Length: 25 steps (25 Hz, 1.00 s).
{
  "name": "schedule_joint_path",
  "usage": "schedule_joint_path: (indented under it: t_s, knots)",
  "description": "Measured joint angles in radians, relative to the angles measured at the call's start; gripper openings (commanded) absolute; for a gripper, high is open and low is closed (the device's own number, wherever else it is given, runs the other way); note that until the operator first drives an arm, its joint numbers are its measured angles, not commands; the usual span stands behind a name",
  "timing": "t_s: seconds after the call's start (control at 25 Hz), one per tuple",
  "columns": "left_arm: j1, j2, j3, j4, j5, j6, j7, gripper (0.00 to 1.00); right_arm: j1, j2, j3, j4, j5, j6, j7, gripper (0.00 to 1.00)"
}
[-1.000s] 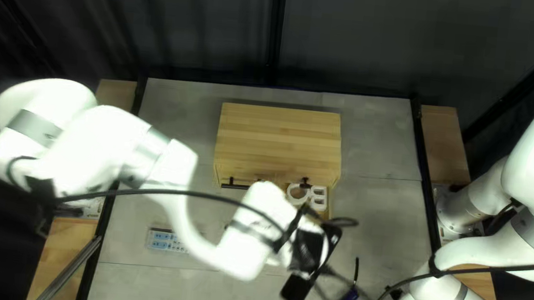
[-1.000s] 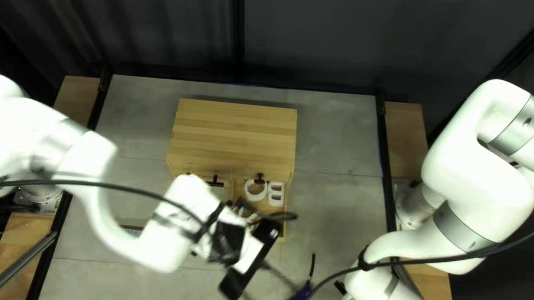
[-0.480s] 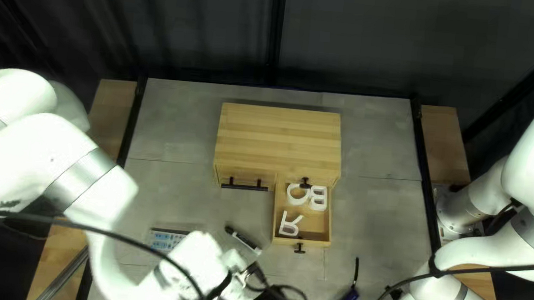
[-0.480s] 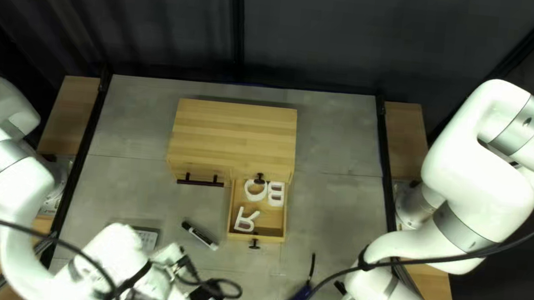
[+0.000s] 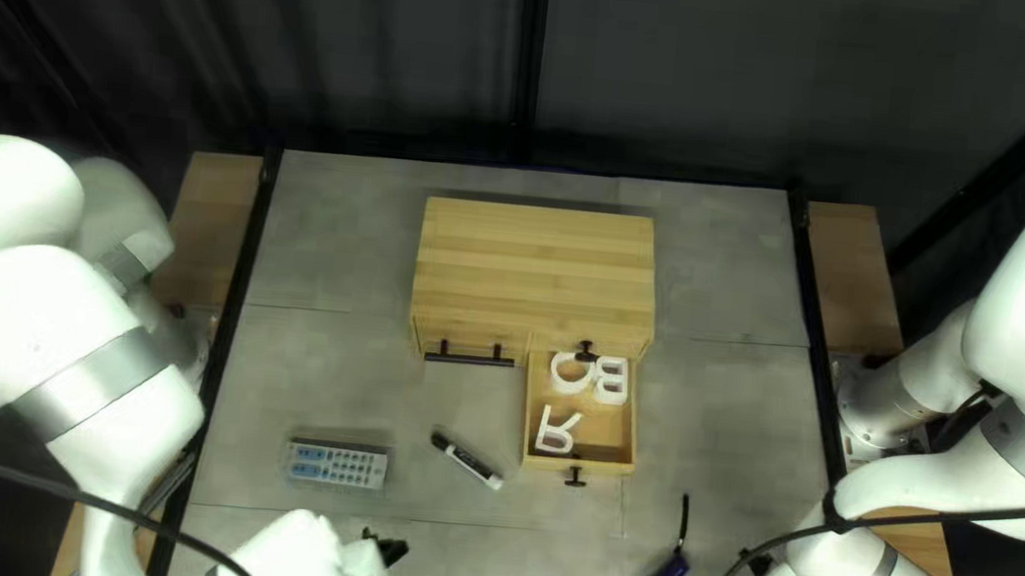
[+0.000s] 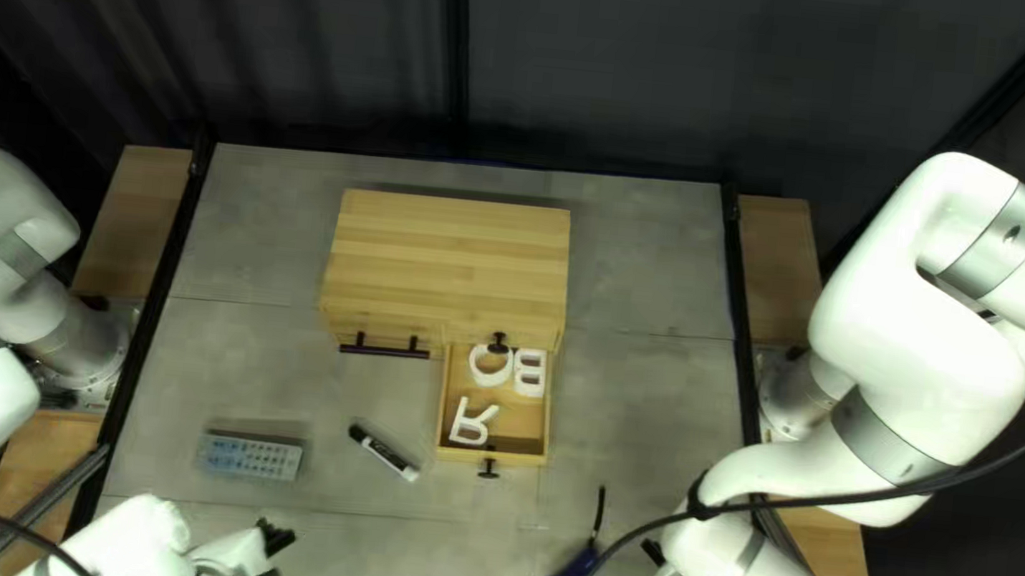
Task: Open drawers and place objects into drawer and close
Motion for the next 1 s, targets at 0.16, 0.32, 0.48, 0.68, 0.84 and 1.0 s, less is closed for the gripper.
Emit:
schedule_joint_path:
  t_s: [0.16,0.32,0.48,0.68,0.84,1.0]
  knots:
    - [0.004,0.023,-0.018,0.012,-0.03,0.011,0.091,1.0,0.0,0.0,0.0,0.0,0.0,0.0,0.0,1.0]
    - [0.002,0.012,-0.037,0.001,-0.054,0.034,0.147,1.0,0.0,0.0,0.0,0.0,0.0,0.0,0.0,1.0]
    - [-0.014,-0.025,-0.056,-0.029,-0.068,0.045,0.14,1.0,0.0,0.0,0.0,0.0,0.0,0.0,0.0,1.0]
    - [-0.039,-0.032,-0.069,-0.032,-0.063,0.053,0.09,1.0,0.0,0.0,0.0,0.0,0.0,0.0,0.0,1.0]
    - [-0.06,-0.019,-0.074,-0.032,-0.052,0.054,0.03,1.0,0.0,0.0,0.0,0.0,0.0,0.0,0.0,1.0]
    - [-0.064,-0.017,-0.075,-0.033,-0.05,0.055,0.02,1.0,0.001,0.006,-0.001,0.004,-0.007,0.0,0.0,1.0]
